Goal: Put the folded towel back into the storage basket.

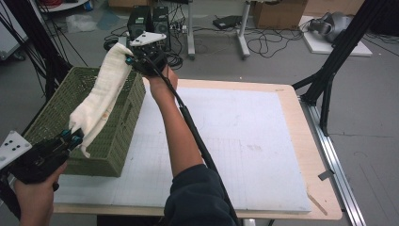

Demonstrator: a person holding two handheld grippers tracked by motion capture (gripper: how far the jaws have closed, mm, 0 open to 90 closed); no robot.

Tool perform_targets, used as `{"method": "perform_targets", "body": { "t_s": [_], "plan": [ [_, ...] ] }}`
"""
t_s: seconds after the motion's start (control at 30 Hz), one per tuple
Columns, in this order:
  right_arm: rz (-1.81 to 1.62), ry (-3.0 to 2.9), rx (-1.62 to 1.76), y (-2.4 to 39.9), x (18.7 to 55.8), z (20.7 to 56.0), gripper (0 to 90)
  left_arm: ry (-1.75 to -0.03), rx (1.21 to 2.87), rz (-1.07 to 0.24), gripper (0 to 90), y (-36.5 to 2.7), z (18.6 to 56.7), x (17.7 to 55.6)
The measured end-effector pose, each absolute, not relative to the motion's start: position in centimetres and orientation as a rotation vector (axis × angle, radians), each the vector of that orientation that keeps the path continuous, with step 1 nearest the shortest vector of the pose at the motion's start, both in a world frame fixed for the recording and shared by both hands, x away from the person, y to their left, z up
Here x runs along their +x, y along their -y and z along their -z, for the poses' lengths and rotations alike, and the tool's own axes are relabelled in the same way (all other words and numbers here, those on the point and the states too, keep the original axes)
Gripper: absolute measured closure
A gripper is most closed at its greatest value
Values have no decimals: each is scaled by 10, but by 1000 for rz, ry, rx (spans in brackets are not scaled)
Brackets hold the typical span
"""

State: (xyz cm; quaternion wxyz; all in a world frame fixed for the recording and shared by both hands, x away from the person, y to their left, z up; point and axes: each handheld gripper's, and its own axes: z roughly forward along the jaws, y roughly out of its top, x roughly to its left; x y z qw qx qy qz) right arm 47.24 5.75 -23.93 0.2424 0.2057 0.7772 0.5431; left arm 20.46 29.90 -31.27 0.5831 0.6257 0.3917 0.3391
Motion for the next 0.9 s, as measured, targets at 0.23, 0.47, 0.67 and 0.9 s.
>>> {"method": "perform_targets", "body": {
  "t_s": [0.23, 0.47, 0.67, 0.9],
  "plan": [
    [-1466, -2155, 540, -88, 480, 239, 808, -951, 1454, -808, 823, -307, 315, 205],
    [-1453, -2174, 531, -109, 486, 244, 808, -995, 1444, -814, 823, -314, 320, 207],
    [-1442, -2198, 558, -120, 493, 255, 808, -1012, 1476, -845, 821, -312, 323, 209],
    [-1447, -2227, 565, -141, 504, 265, 808, -1051, 1490, -872, 801, -318, 327, 213]
  ]
}}
